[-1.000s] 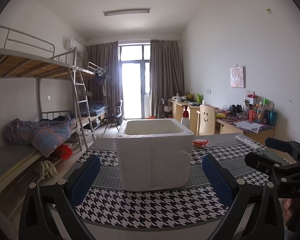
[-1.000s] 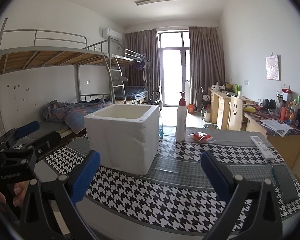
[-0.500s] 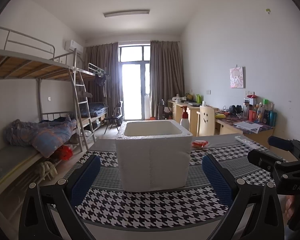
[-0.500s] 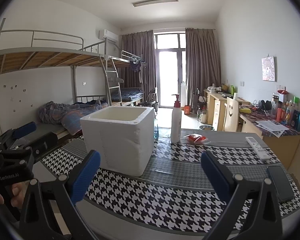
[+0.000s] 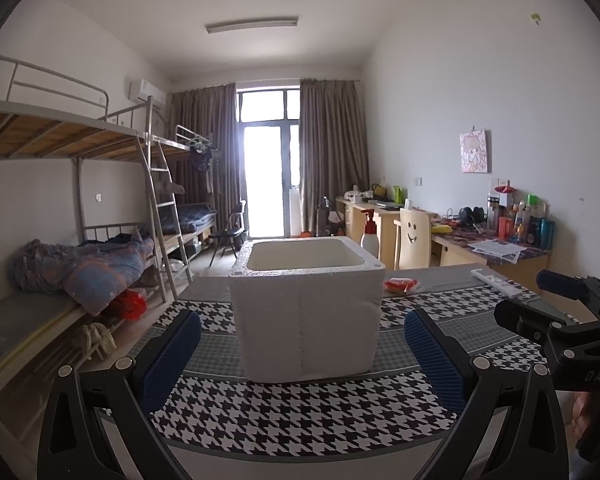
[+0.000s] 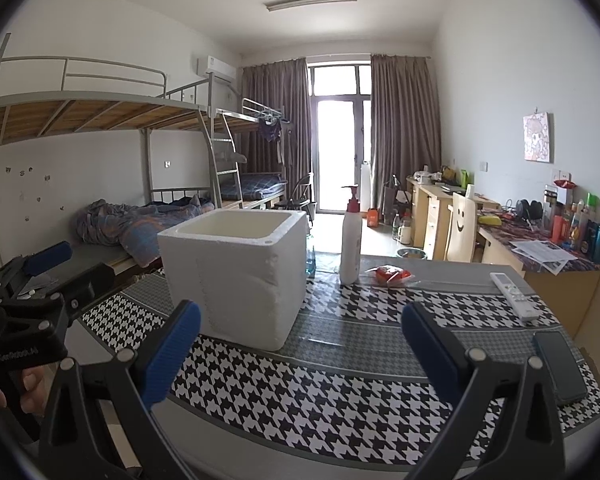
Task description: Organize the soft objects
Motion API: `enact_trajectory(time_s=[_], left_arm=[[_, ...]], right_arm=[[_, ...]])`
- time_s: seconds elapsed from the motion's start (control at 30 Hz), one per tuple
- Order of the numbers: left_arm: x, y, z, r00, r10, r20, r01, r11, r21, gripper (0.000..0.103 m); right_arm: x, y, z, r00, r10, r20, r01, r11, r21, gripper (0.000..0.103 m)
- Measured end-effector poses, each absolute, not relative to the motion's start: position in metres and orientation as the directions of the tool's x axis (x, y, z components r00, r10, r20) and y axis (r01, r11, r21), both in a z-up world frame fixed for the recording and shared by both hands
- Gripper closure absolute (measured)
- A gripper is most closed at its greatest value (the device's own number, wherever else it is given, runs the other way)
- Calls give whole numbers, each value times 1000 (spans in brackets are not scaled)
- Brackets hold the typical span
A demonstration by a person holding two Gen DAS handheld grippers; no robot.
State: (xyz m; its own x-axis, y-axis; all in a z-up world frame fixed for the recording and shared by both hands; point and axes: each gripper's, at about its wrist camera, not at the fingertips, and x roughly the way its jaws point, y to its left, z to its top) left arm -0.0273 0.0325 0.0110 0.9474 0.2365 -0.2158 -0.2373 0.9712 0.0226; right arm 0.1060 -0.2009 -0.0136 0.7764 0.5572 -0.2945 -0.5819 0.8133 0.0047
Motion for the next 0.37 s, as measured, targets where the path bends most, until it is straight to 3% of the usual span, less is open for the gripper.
enact_trajectory(time_s=[0.37], left_arm=[[-26, 31, 7, 947, 231, -223, -232, 973, 22, 1]], right_arm=[[107, -201, -15, 771, 563, -299, -587, 810, 12, 1]])
